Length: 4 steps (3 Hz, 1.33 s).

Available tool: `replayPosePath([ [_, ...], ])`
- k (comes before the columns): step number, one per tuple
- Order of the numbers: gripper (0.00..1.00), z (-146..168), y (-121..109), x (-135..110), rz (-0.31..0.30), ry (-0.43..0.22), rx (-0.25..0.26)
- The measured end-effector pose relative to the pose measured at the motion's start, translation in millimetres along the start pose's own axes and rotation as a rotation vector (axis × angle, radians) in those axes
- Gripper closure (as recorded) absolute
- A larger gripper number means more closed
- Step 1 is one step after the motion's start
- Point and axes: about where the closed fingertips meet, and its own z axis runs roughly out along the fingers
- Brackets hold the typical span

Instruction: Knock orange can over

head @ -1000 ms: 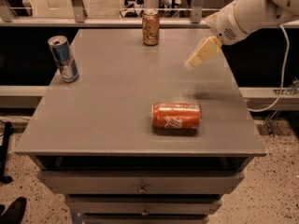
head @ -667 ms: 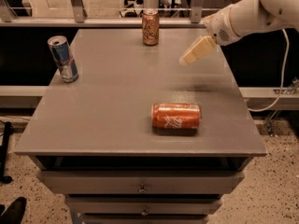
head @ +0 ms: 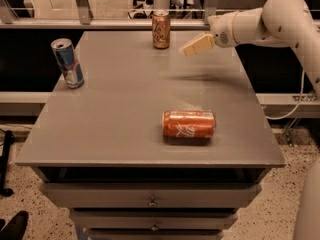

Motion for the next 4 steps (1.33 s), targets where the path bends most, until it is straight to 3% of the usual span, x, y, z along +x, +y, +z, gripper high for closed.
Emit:
replayPosePath([
  [1,0.0,30.2,-12.4,-13.2,0.025,-0.072,0.01],
  [4,0.0,119.7,-17.4,-32.3,0.07,-0.145,0.05],
])
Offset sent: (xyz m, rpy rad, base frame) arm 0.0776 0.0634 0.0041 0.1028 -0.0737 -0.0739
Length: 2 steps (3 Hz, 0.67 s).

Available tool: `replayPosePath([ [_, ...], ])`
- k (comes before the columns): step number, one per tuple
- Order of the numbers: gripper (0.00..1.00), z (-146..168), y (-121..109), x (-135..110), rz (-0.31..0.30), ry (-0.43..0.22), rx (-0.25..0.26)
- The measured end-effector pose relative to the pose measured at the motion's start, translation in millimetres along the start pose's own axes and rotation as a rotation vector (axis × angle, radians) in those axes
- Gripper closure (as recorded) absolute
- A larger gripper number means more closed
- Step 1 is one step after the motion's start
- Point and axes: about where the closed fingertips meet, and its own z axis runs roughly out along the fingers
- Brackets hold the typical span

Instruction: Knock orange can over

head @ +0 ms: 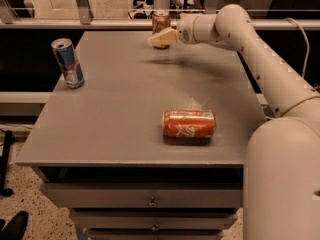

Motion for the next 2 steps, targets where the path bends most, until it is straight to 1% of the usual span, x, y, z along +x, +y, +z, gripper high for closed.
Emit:
replayPosePath([
  [1,0.09,24.2,-16.4,2.5,0.02,-0.029,0.038],
  [2,0.4,27.5,-26.1,2.0,0.02,-0.036,0.066],
])
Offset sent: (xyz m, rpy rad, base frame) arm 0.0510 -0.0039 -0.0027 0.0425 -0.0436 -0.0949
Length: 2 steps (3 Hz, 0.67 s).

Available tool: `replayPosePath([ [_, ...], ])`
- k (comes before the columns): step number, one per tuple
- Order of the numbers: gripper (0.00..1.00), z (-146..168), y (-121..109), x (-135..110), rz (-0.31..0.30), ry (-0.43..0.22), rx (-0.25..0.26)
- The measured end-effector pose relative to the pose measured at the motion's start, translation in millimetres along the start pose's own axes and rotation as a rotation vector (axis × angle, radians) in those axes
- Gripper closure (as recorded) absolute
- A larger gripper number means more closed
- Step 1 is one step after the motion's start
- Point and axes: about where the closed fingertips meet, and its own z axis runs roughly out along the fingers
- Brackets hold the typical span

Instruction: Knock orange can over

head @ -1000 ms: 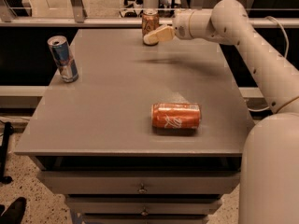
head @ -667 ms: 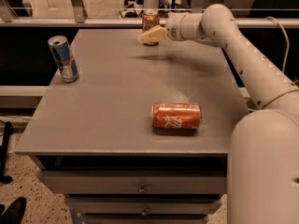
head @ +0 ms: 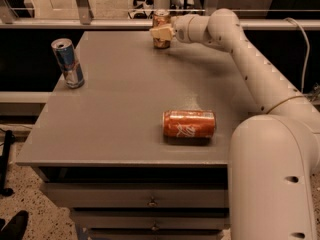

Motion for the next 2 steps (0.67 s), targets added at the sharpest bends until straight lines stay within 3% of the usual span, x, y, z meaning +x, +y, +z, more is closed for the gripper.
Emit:
replayPosePath([
  [1,0.71,-20.3,-7.4,-5.9,-0.006,-0.005,0.01],
  [2,0.99,-67.0,7.6,-20.3,0.007,-0.041,-0.099],
])
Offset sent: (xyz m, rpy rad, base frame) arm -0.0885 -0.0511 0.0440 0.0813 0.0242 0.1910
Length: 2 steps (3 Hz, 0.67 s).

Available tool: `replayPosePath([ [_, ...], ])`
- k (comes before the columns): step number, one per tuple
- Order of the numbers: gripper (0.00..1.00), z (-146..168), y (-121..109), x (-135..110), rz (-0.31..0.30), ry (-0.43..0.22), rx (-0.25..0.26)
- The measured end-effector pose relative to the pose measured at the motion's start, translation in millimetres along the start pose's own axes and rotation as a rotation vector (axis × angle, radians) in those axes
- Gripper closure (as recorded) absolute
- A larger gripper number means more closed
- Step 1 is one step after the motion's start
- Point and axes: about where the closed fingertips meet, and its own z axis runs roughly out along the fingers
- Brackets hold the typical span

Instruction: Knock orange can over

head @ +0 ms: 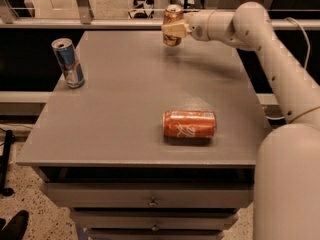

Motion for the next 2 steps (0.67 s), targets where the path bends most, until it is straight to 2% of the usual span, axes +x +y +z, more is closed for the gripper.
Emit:
replayPosePath([
  [1,1.0,-42.7,13.6,-18.7,-0.058,0.018,-0.092],
  [2,1.0,-75.5,38.2,-37.2,-0.261,0.141,-0.2],
])
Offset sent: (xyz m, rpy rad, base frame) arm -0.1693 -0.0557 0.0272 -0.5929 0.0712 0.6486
